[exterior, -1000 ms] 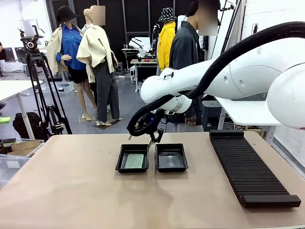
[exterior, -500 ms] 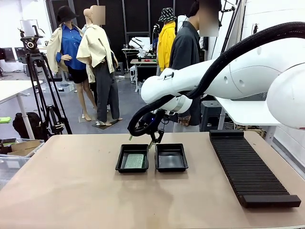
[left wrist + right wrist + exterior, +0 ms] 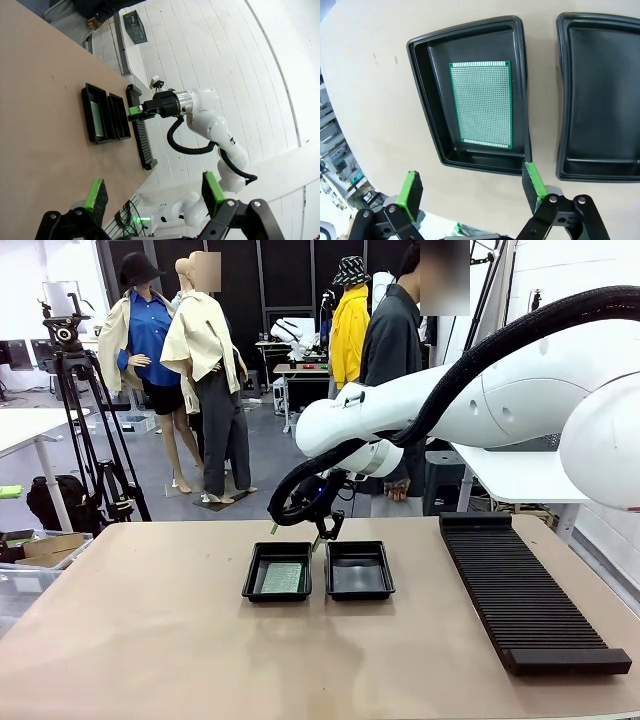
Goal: Inspect and transfer BCBs to ESD trays.
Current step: Pick up the ESD tray and place it on the left side of the table.
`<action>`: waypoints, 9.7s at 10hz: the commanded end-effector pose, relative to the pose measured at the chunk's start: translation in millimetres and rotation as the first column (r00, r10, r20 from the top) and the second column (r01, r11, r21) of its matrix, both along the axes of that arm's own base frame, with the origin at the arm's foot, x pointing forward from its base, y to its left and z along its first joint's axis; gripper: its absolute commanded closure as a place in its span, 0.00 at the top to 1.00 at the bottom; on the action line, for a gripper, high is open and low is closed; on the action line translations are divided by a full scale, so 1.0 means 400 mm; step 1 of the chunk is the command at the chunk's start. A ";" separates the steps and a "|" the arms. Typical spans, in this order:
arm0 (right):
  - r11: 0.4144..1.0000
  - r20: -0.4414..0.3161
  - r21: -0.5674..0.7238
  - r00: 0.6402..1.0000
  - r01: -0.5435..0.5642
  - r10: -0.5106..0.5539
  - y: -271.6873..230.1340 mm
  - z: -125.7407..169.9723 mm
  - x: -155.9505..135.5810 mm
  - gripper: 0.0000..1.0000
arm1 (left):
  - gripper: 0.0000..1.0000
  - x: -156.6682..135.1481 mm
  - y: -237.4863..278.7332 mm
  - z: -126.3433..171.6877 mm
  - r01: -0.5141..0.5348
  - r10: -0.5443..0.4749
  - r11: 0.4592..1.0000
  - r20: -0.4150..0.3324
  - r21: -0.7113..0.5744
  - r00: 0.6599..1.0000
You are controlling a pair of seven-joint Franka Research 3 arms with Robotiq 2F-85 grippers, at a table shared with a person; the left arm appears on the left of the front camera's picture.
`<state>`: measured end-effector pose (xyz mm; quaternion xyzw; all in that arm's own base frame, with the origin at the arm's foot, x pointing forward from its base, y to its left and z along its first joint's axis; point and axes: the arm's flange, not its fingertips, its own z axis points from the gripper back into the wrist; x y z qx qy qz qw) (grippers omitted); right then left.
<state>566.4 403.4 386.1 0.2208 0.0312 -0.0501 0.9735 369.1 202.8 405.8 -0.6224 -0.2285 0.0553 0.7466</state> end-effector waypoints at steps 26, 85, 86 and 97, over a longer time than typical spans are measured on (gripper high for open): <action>0.813 0.209 0.581 0.961 0.026 -0.180 -0.860 0.031 -0.211 1.00 | 1.00 -0.006 0.002 0.004 -0.005 0.005 1.000 0.002 -0.001 1.000; 0.590 0.095 0.807 0.978 0.033 -0.184 -1.255 -0.112 -0.266 1.00 | 0.00 0.470 -0.991 -0.185 0.311 0.004 0.416 -0.344 0.855 0.939; 0.590 0.095 0.807 0.978 0.033 -0.184 -1.255 -0.112 -0.266 1.00 | 0.00 0.459 -0.961 -0.175 0.318 -0.009 0.406 -0.344 0.857 0.939; 0.590 0.095 0.807 0.978 0.033 -0.184 -1.255 -0.112 -0.266 1.00 | 0.00 0.395 -0.587 -0.203 0.311 0.035 0.476 -0.371 0.823 0.928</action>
